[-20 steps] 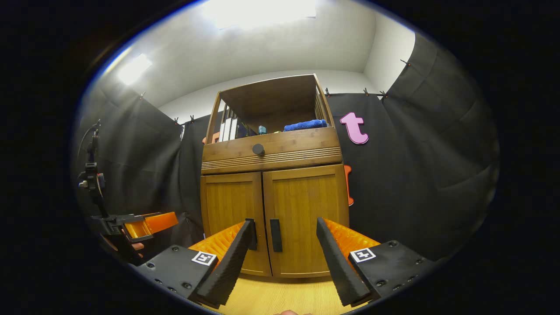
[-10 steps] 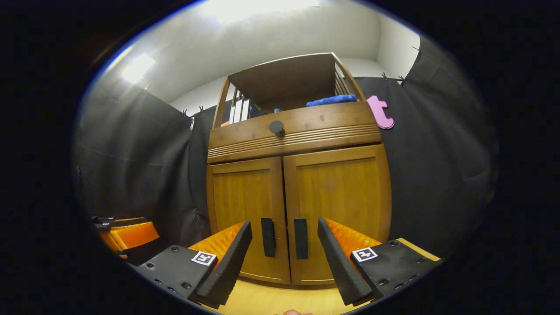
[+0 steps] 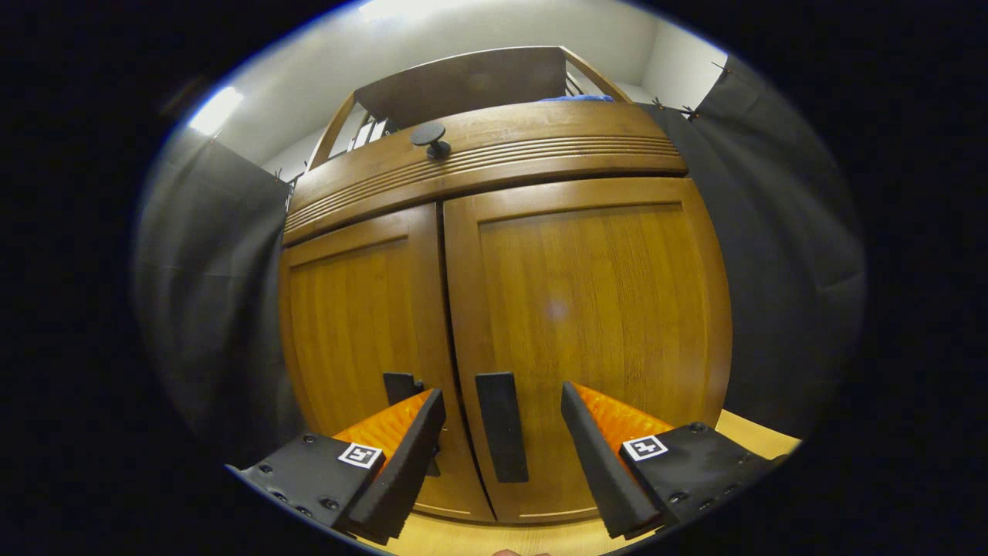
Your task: Open the right door of the double-door shoe cabinet with the right hand, and open the left door with the left hand.
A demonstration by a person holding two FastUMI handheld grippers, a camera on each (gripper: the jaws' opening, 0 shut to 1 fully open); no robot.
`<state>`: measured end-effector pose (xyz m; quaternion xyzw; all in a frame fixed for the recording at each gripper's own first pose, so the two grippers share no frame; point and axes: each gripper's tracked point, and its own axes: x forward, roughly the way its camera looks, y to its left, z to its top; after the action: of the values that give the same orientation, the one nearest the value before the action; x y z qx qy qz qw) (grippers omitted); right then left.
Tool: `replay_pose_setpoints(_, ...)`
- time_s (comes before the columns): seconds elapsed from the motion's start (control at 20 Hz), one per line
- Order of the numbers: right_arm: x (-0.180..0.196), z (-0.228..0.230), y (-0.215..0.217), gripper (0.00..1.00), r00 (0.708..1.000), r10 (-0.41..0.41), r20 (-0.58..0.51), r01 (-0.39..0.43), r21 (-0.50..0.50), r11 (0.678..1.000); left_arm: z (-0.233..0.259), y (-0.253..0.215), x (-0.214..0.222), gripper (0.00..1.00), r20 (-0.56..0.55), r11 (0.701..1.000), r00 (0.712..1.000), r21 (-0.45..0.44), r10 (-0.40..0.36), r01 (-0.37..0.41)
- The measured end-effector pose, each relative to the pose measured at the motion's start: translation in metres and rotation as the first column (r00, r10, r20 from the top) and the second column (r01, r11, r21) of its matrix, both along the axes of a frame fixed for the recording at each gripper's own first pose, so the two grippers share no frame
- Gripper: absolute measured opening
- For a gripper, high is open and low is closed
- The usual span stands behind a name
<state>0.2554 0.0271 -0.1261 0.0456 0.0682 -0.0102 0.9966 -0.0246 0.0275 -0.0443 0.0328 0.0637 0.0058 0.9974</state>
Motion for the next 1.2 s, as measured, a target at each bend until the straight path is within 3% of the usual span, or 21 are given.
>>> replay_pose_setpoints(0.15,0.012,-0.017,-0.003,0.98,0.999,-0.003,-0.043,0.003,-0.012,1.000,-0.004,0.003,0.003,0.95,-0.002,1.000,1.000,0.008,0.008,-0.008)
replay_pose_setpoints(0.45,0.029,-0.041,-0.013,0.96,0.997,-0.042,-0.069,0.039,-0.037,0.999,-0.007,0.001,0.005,0.92,0.003,1.000,1.000,0.018,0.004,-0.004)
replay_pose_setpoints(0.55,0.027,-0.041,-0.015,0.87,0.996,-0.049,-0.072,0.046,-0.047,0.998,-0.006,0.001,0.007,0.92,0.007,1.000,1.000,0.023,0.004,-0.004)
replay_pose_setpoints(0.6,0.028,-0.041,-0.016,0.87,0.997,-0.052,-0.060,0.049,-0.053,0.997,-0.006,0.001,0.008,0.95,0.010,1.000,1.000,0.023,0.005,-0.005)
replay_pose_setpoints(0.65,0.029,-0.039,-0.016,0.87,0.997,-0.053,-0.053,0.050,-0.059,0.997,-0.006,0.001,0.009,0.92,0.012,1.000,1.000,0.022,0.006,-0.006)
replay_pose_setpoints(0.7,0.030,-0.041,-0.015,0.92,0.997,-0.048,-0.057,0.045,-0.056,0.997,-0.007,0.001,0.009,0.92,0.013,1.000,1.000,0.020,0.008,-0.008)
replay_pose_setpoints(0.75,0.031,-0.040,-0.014,0.89,0.998,-0.043,-0.055,0.040,-0.053,0.998,-0.008,0.001,0.010,0.92,0.013,1.000,1.000,0.017,0.007,-0.007)
replay_pose_setpoints(0.9,0.032,-0.055,0.005,0.60,0.993,0.016,-0.121,-0.019,-0.025,0.999,-0.009,-0.001,0.011,0.92,0.018,1.000,1.000,0.014,0.007,-0.007)
replay_pose_setpoints(0.95,0.026,-0.046,0.004,0.50,0.996,0.019,-0.088,-0.022,-0.035,0.999,-0.009,-0.003,0.011,0.95,0.019,1.000,1.000,0.012,0.004,-0.005)
replay_pose_setpoints(1.0,0.033,-0.050,0.002,0.40,0.995,0.027,-0.099,-0.032,-0.051,0.998,-0.009,-0.005,0.011,0.92,0.020,1.000,1.000,0.008,0.000,0.000)
replay_pose_setpoints(1.05,0.030,-0.050,0.004,0.42,0.996,0.035,-0.084,-0.040,-0.065,0.997,-0.008,-0.008,0.011,0.92,0.024,1.000,1.000,0.007,-0.007,0.007)
replay_pose_setpoints(1.1,0.030,-0.053,0.004,0.29,0.995,0.037,-0.096,-0.044,-0.070,0.997,-0.006,-0.009,0.009,0.92,0.031,1.000,0.999,0.009,-0.009,0.009)
replay_pose_setpoints(1.2,0.030,-0.055,0.004,0.42,0.996,0.022,-0.088,-0.029,-0.078,0.997,-0.004,-0.011,0.006,0.92,0.043,1.000,0.999,0.017,-0.004,0.003)
